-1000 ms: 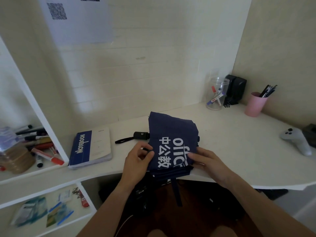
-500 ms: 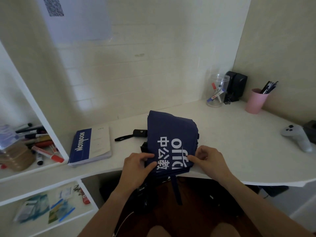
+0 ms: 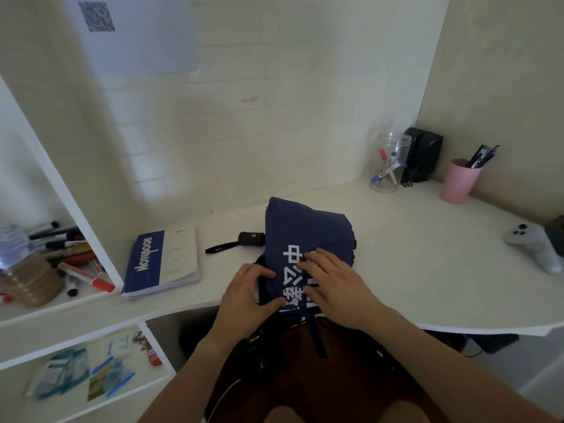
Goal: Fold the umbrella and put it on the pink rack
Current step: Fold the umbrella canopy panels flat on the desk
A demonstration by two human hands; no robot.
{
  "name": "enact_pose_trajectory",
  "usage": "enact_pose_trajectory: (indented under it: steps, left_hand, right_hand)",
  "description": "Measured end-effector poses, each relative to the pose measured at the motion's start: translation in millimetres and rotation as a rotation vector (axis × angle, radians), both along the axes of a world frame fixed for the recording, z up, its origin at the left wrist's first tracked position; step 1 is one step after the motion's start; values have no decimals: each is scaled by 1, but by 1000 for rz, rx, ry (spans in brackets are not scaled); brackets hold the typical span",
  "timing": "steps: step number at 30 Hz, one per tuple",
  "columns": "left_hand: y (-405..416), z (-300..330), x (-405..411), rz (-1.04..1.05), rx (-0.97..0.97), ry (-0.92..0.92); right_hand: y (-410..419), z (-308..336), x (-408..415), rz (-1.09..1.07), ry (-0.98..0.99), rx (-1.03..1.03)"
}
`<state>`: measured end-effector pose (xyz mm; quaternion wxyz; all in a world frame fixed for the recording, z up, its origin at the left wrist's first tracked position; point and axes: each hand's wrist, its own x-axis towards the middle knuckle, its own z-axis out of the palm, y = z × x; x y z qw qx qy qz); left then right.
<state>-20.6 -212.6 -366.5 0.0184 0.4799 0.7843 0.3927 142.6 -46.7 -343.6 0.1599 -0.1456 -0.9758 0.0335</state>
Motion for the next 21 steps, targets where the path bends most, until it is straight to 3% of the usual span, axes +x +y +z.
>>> enact_pose_trajectory:
  steps: [8, 10, 13, 16, 18, 21]
  left_hand:
    - [6, 12, -20, -141, -81, -90]
    - [5, 13, -16, -97, -77, 10]
    - [17, 22, 3, -134, 72, 386]
    - [35, 12, 9, -306, -178, 598]
    - [41, -2, 0, -284, -339, 559]
    - [51, -5, -13, -275, -421, 519]
  right_hand:
    - [12, -12, 8, 41, -214, 109]
    - [13, -16, 8, 37, -264, 84]
    - [14, -17, 6, 53, -296, 35]
    - [19, -18, 6, 90, -269, 11]
    - [23, -18, 5, 92, -266, 8]
    - [30, -17, -2, 109, -286, -48]
